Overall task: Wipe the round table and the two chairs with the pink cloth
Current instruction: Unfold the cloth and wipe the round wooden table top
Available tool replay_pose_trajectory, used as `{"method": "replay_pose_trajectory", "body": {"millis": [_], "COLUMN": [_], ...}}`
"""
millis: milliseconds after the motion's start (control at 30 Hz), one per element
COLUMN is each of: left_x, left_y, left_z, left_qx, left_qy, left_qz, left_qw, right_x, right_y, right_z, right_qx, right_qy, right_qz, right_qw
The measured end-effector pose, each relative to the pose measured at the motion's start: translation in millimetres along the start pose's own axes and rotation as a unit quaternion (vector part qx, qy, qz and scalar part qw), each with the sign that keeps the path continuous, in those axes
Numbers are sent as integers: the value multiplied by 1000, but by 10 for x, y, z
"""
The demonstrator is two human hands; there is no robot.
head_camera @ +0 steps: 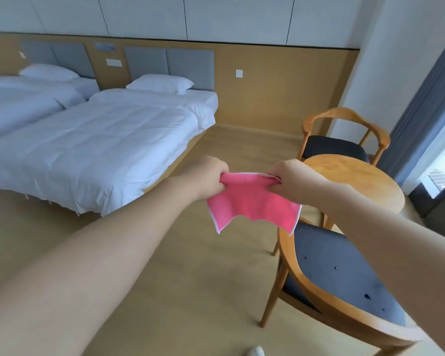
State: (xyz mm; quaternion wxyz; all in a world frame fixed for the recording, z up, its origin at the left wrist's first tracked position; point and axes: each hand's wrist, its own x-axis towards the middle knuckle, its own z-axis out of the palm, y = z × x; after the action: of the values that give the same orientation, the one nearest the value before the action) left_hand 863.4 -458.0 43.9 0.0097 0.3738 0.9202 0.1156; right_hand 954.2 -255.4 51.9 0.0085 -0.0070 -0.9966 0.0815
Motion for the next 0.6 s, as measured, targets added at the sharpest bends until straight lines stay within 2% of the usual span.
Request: {"method": "replay_pose_trajectory", "body": {"millis": [267, 333, 600], "left_x": [1002, 1498, 2607], "left_y": [-430, -526, -693], "left_z": [163, 143, 177], "left_qx": [-18, -23, -16], "left_qy": [-12, -17, -10], "left_qz": [-22, -32, 2], "left_qw": [1000, 999, 1000], "right_x": [1127, 1556, 2448], "right_y": [455, 725, 1321], "right_z": [167, 131, 21], "right_qx": [-4, 4, -19], "right_qy": [2, 0, -4], "right_qz": [-14, -7, 9], "right_qw": [1000, 1000, 1000]}}
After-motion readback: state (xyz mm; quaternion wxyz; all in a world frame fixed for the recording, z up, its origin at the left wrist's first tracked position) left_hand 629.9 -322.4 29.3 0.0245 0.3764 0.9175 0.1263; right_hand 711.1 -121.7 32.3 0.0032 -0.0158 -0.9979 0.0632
